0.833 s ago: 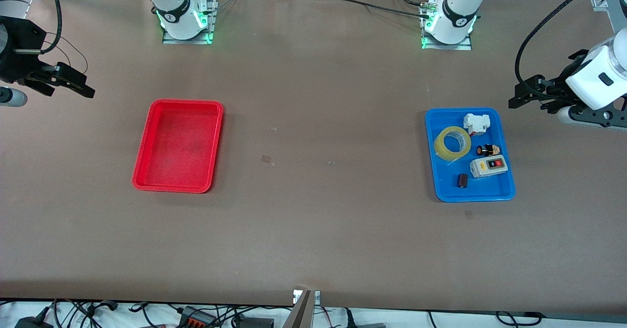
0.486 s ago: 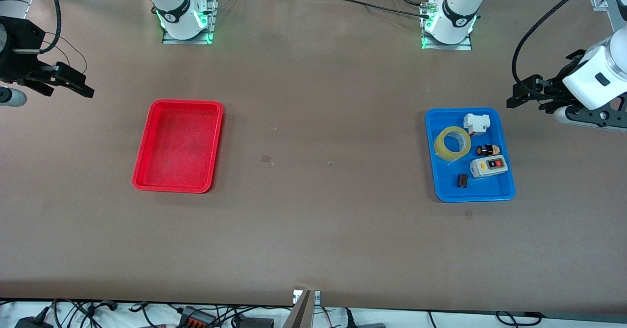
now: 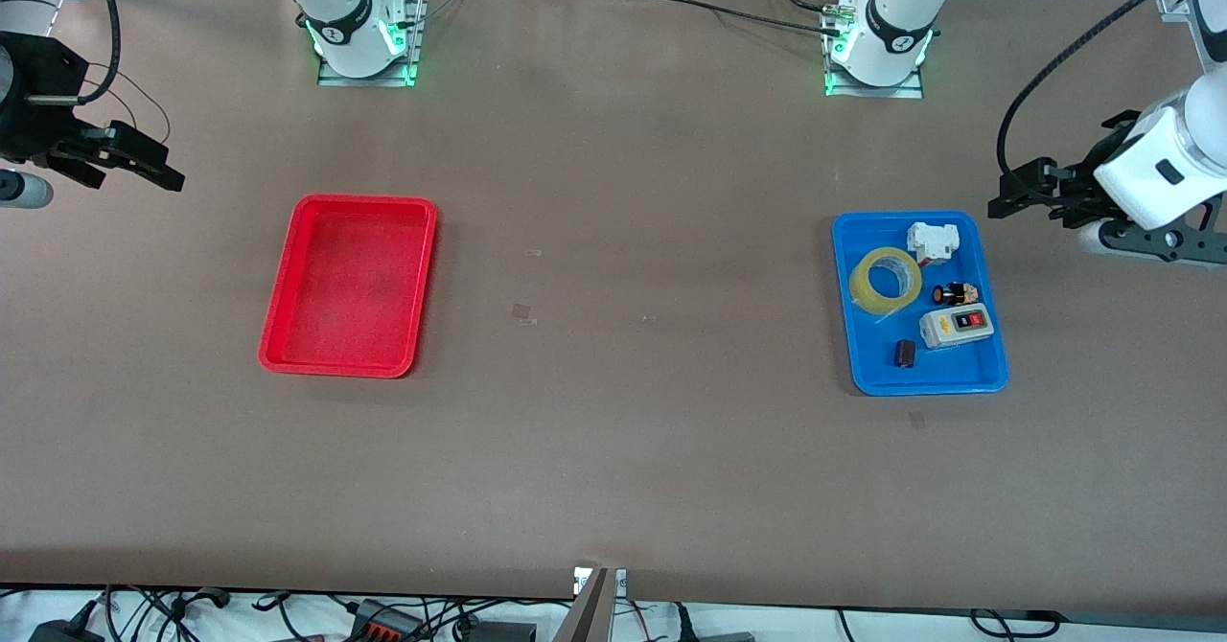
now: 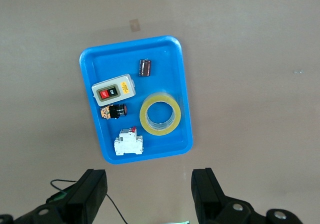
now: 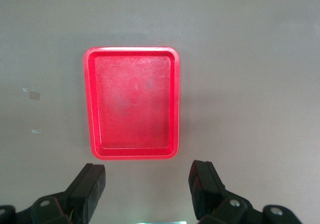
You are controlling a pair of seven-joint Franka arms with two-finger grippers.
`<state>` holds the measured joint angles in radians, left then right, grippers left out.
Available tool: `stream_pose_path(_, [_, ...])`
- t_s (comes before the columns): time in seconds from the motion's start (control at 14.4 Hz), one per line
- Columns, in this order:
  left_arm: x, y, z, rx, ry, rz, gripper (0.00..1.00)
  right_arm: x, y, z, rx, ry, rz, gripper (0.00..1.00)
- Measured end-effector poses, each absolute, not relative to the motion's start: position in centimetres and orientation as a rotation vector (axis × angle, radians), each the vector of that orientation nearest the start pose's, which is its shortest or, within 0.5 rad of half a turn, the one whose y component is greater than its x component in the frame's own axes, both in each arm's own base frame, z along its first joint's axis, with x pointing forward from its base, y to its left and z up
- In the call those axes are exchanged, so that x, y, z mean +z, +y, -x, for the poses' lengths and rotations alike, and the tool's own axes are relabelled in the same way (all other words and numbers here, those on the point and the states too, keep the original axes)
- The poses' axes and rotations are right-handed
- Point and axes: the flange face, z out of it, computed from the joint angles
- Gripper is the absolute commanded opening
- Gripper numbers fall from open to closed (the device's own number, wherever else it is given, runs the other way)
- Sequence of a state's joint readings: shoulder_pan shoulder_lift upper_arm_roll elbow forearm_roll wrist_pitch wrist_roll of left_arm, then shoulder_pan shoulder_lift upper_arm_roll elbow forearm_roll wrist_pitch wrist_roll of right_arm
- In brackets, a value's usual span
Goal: Place and move tape with both arms
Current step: 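Reach the left gripper toward the yellow tape roll in the blue tray, then lower the left gripper into the tape roll's hole and close it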
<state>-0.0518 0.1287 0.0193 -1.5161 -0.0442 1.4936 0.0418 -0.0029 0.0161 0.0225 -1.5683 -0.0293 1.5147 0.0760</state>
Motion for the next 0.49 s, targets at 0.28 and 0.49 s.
stream_pose_path(0.28, [53.6,-2.0,-59.5,0.335,-0.079,3.152,1.00,61.2,0.7,-55.3,0.109,0.090,3.171,0.98])
stream_pose_path(0.49, [50.1,-2.1,-60.4,0.395,-0.087,3.142,1.00,61.2,0.8,-55.3,0.109,0.089,3.171,0.98])
